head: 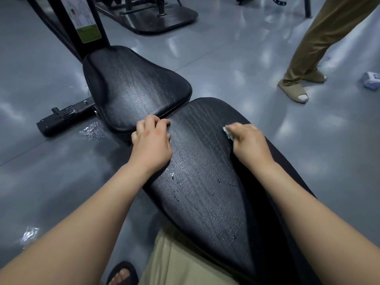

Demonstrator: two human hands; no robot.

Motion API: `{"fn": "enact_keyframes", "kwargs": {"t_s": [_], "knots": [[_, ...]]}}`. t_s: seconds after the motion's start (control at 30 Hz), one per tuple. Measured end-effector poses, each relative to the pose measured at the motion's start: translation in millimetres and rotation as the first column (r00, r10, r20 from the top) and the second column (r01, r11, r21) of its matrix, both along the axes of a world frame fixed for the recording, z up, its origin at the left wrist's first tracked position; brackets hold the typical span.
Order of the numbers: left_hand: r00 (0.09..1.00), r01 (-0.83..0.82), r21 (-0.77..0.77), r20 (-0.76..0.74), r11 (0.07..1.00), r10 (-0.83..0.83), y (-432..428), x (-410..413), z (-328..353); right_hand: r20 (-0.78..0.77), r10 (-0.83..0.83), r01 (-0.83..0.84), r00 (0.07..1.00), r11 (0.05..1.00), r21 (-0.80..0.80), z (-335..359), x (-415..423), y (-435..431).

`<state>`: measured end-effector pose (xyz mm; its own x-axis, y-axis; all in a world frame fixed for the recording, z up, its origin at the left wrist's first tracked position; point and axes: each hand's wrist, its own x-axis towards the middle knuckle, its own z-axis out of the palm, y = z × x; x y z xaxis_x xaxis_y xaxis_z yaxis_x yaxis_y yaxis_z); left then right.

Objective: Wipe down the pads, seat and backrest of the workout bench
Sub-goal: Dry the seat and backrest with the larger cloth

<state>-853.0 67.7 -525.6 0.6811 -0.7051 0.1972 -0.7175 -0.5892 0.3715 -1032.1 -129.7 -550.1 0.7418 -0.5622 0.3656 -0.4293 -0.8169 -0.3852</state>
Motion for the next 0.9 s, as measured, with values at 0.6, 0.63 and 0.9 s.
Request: {"fn": "enact_keyframes", "kwargs": {"t_s": [0.6, 0.63, 0.9], "knots": [[0.999, 0.011, 0.048, 0.046, 0.999, -0.013, -1, -1, -2, 0.002, -0.208, 0.208, 0.978, 0.978, 0.001, -22, -59, -26], [0.999, 0.006, 0.047, 0.044, 0.999, -0.008, -1, -1, -1, -0.008, -0.213, 0.213, 0.977, 0.977, 0.008, -22, -54, -26], [1.0, -0.004, 0.031, 0.004, 1.0, 0.003, 0, -3, 1, 0.093, 0.08, -0.085, 0.992, 0.995, 0.049, -17, -51, 38]]}}
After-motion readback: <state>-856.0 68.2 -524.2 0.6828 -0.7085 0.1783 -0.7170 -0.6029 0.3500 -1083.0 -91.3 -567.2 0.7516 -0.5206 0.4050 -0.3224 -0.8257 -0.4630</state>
